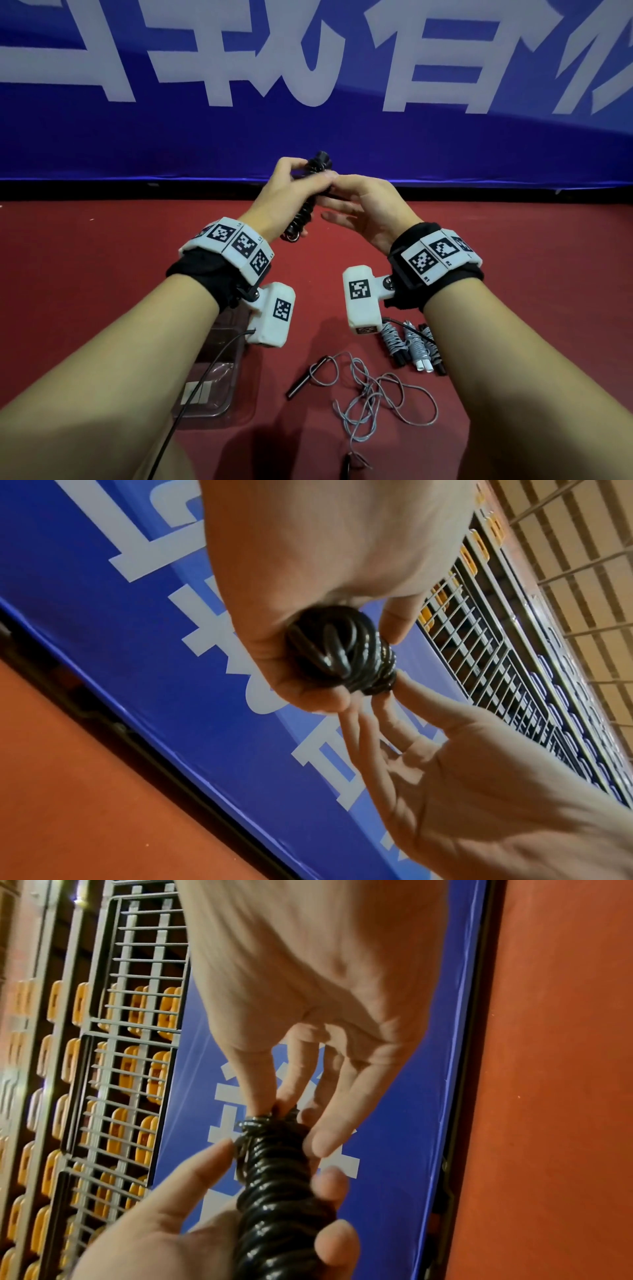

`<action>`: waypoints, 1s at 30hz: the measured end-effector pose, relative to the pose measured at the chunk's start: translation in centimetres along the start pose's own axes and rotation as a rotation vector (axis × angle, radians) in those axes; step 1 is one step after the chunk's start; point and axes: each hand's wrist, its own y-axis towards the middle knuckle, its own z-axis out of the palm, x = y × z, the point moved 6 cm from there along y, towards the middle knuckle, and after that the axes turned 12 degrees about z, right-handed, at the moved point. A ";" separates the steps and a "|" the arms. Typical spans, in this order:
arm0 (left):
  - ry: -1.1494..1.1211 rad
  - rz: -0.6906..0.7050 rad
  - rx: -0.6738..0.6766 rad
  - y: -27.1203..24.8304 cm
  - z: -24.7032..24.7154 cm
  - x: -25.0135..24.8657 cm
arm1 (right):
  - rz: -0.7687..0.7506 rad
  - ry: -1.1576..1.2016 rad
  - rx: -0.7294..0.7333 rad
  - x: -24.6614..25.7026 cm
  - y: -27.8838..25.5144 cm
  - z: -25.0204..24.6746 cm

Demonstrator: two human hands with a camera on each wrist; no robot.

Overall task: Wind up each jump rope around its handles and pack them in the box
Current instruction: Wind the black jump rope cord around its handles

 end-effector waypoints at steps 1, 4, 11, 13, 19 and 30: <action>0.127 0.054 0.031 0.0 -0.1 0.0 | -0.005 -0.008 -0.014 0.0 0.3 -0.1; 0.500 0.200 0.026 0.3 -1.0 0.2 | -0.006 -0.056 -0.054 -0.2 1.0 -0.3; 0.403 0.088 -0.041 0.0 -1.6 0.7 | -0.143 -0.316 -0.091 -0.2 1.3 -0.3; 0.322 0.089 -0.054 0.0 -1.5 0.6 | -0.186 -0.302 -0.095 -0.2 1.1 -0.1; 0.353 0.120 -0.059 -0.1 -1.5 0.3 | -0.096 -0.133 -0.082 -0.5 1.1 0.2; 0.173 0.081 -0.087 -0.3 0.4 1.1 | -0.001 -0.092 -0.042 0.0 0.4 -1.6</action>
